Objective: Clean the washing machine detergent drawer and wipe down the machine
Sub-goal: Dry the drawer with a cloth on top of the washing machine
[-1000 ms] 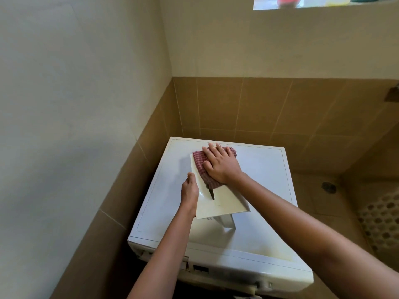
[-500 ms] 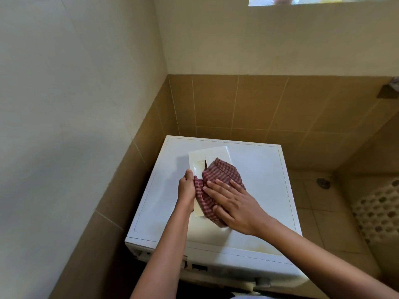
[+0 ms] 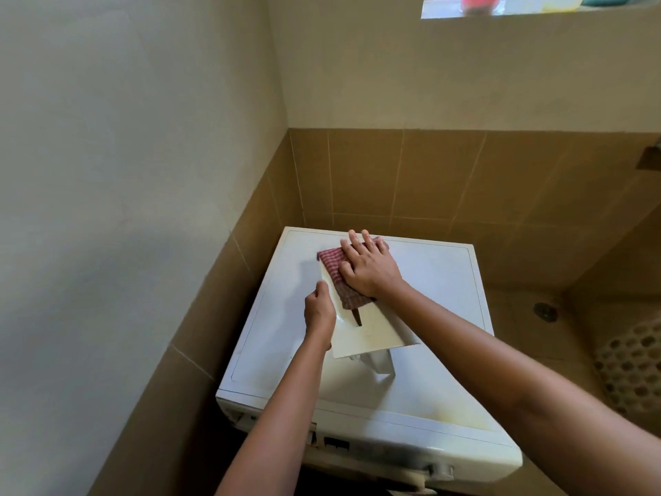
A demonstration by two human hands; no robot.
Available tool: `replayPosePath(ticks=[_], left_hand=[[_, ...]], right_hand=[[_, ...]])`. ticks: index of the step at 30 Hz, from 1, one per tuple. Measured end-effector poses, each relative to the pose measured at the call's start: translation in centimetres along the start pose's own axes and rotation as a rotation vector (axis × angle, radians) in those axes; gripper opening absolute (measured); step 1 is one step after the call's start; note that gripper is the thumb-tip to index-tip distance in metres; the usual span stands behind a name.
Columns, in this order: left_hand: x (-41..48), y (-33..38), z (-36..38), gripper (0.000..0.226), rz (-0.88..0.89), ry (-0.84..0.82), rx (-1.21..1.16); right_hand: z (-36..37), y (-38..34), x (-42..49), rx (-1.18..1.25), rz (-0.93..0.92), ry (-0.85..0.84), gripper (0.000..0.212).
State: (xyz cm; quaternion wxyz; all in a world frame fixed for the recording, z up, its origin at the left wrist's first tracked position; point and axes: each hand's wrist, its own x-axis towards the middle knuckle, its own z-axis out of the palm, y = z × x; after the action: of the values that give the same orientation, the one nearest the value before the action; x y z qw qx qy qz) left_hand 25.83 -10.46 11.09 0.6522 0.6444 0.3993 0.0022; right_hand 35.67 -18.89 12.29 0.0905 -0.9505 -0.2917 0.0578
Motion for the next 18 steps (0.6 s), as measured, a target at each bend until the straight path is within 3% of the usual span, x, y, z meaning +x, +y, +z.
replayPosePath(ticks=[4,10,15,18], left_hand=[[0.6,0.7,-1.0,0.055,-0.001,-0.023,0.103],[1.0,0.6,-1.3,0.054,-0.004,-0.038,0.131],[1.0,0.6,-1.3,0.050,-0.012,-0.023,0.113],[1.0,0.5,-1.3,0.049,-0.021,-0.036,0.083]], right_hand=[[0.4,-0.9,-2.0,-0.062,-0.152,-0.038,0.062],[0.9,-2.2,-6.0,-0.042,-0.205,-0.039,0.069],[1.5,-2.9,-9.5,0.019,-0.264,0.046,0.067],[2.4,-3.3,-11.3,0.006,-0.328,0.141,0.052]])
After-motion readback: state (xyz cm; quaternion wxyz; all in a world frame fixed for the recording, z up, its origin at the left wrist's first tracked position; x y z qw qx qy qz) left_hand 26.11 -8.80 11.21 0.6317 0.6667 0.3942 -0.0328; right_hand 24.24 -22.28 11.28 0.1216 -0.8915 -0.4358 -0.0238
